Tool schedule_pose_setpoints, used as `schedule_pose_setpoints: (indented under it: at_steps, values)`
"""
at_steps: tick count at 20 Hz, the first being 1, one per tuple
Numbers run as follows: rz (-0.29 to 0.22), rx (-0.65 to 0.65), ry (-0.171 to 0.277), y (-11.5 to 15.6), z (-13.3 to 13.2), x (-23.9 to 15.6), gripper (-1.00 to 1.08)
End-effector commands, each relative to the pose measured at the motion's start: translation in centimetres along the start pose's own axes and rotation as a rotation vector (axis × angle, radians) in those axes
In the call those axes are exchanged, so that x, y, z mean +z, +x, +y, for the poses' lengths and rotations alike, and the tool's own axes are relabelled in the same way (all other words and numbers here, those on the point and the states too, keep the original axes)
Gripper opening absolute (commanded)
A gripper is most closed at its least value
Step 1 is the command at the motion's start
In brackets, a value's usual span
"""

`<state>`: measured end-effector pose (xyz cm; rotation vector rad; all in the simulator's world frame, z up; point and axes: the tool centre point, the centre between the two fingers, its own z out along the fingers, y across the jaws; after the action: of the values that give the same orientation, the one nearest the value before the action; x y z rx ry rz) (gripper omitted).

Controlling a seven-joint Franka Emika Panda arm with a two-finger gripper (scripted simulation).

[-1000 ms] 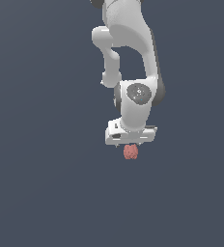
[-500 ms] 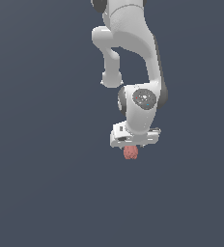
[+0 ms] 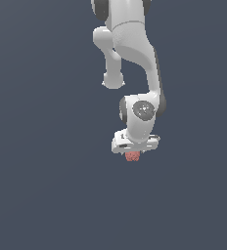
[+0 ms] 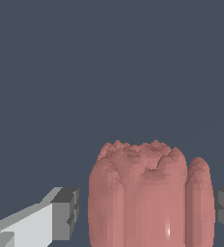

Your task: Pick up the object and move it to a goal position.

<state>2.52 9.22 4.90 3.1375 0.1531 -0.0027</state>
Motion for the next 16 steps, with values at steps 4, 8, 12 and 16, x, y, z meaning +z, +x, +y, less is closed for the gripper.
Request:
schedule_pose_setpoints:
  at_steps: [4, 8, 12, 16]
  values:
    - [0.001, 0.0, 0.0, 0.16, -0.03, 0.89, 1.0]
    - [0.001, 0.0, 0.0, 0.16, -0.03, 0.89, -1.0]
    - [0.001, 0.0, 0.0, 0.16, -0.03, 0.89, -1.0]
    - [0.003, 0.0, 0.0, 0.21, 0.03, 0.79, -1.0]
